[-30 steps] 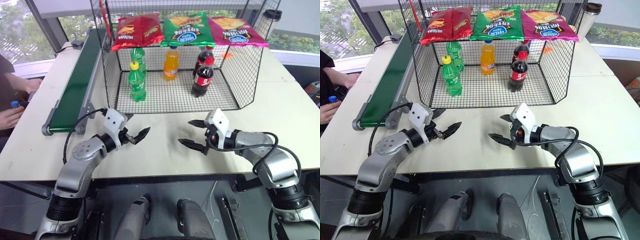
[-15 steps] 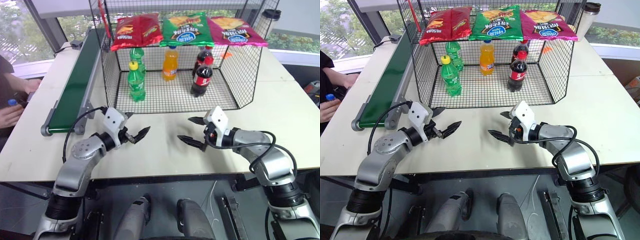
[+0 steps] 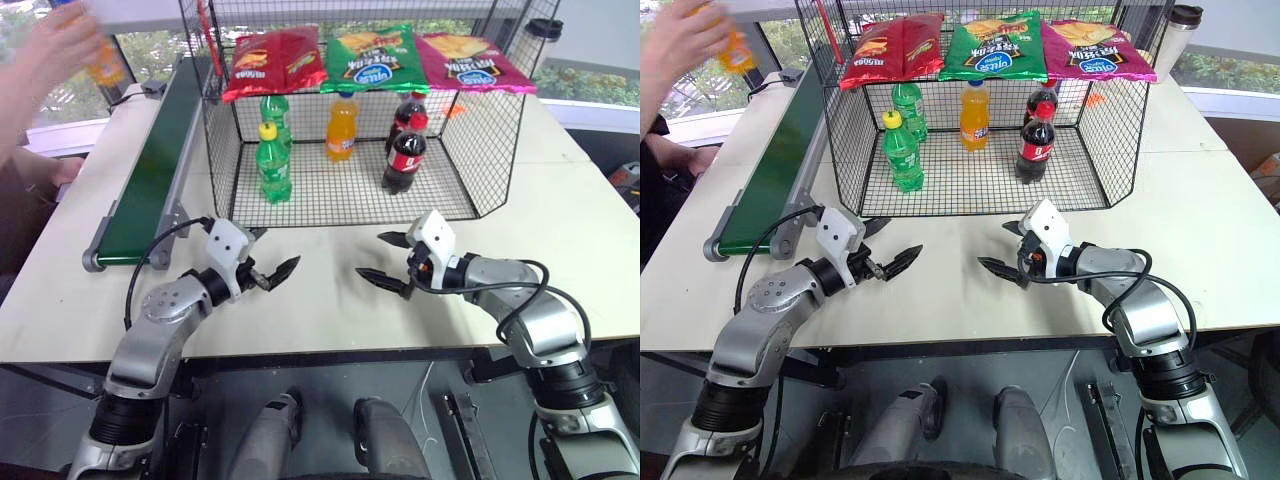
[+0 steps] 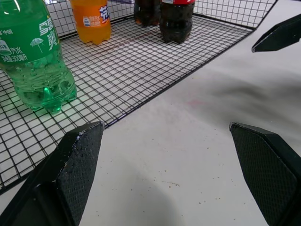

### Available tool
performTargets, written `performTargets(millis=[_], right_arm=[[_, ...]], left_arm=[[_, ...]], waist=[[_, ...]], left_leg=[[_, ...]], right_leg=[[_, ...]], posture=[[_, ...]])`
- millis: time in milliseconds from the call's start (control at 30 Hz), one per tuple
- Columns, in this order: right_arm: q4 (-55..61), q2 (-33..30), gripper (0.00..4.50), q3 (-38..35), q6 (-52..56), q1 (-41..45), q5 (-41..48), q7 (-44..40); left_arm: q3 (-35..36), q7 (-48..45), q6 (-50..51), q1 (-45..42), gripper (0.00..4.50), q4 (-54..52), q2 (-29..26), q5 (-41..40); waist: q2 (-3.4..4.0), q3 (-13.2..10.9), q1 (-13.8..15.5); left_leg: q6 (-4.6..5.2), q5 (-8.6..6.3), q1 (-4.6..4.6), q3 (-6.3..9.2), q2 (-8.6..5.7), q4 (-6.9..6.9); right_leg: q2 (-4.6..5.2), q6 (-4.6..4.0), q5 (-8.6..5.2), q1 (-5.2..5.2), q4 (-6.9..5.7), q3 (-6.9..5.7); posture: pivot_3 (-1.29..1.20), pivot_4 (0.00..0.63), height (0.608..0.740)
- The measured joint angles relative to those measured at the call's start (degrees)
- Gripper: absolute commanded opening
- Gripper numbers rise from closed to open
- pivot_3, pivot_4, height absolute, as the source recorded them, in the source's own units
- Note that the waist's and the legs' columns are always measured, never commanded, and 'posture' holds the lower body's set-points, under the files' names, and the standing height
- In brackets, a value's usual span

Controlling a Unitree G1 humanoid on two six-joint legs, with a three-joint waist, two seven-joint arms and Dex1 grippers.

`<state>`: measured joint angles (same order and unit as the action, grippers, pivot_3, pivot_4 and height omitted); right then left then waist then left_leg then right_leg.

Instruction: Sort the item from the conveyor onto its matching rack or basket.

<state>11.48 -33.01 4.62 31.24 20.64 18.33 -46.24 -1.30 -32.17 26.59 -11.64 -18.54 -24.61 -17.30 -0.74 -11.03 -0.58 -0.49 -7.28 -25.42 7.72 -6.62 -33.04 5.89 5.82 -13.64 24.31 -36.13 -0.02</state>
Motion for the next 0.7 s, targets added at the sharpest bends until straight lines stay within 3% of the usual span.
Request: performTargets(millis=[700], right_arm=[[0.07, 0.16, 4.41, 0.65, 1.01, 1.52, 1.13, -1.89]], left_arm=[[1.04, -0.03, -0.36, -0.13, 4.50, -0.55, -0.37, -0.03]], waist=[[0.00, 0.00, -0.03]], left_leg=[[0.00, 0.00, 0.00, 0.00, 0.00, 0.00]], right_leg=[[0.00, 0.00, 0.00, 0.01, 0.00, 0.00]], posture=[[0.00, 0.150, 0.738]])
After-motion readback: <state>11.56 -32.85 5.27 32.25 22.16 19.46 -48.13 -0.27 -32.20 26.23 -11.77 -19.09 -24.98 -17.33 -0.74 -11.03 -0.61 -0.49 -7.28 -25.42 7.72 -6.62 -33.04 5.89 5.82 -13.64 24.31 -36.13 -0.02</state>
